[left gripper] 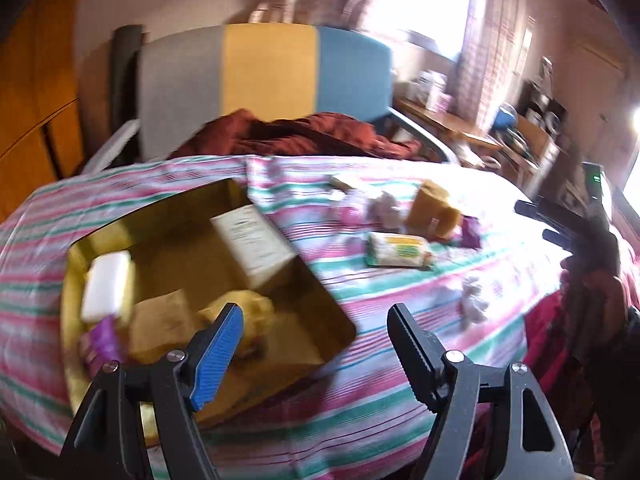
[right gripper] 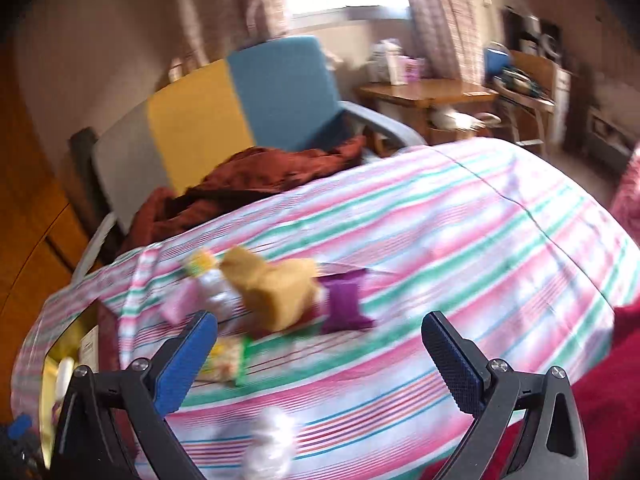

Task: Organize objects
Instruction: 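Move both open tools from the tray toward the remaining items, then grasp the clear plastic bag of white cotton with the left tool, then grasp the yellow sponge block with the right tool while the left tool holds the cotton bag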

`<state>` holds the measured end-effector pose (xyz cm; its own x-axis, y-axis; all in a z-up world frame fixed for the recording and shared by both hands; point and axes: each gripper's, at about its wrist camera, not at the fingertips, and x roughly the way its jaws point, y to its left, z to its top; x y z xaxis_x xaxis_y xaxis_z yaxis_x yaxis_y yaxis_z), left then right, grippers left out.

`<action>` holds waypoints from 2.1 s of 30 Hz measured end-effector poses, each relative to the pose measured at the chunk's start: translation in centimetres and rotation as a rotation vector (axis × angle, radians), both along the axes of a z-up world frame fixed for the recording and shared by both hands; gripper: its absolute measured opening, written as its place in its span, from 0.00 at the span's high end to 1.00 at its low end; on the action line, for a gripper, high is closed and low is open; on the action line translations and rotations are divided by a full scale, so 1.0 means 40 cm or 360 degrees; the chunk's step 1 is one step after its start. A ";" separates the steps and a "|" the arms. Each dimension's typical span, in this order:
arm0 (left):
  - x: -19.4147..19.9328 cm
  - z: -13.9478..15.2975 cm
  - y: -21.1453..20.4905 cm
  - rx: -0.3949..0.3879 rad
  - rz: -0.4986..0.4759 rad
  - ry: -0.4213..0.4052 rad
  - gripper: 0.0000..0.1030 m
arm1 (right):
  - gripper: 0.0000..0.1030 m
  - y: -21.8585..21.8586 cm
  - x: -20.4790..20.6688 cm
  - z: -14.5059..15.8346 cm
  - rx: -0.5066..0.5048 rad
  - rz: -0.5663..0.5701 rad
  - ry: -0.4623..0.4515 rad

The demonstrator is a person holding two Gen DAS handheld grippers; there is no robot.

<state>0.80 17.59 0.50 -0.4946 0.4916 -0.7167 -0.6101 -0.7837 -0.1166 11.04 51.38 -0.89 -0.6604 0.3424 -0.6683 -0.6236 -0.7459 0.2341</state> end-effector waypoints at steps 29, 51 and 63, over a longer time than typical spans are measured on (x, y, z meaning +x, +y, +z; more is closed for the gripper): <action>0.024 -0.209 0.533 -0.0075 -0.0620 -0.0563 0.28 | 0.00 0.127 0.060 -0.082 -0.0605 -0.0134 0.0214; 0.019 -0.265 0.443 -0.0160 -0.0507 -0.0347 0.63 | 0.00 0.111 0.025 -0.095 -0.0585 -0.0044 0.0119; 0.041 -0.274 0.365 -0.0106 -0.0540 -0.0263 0.64 | 0.02 0.027 -0.052 -0.097 -0.0406 0.0221 -0.0093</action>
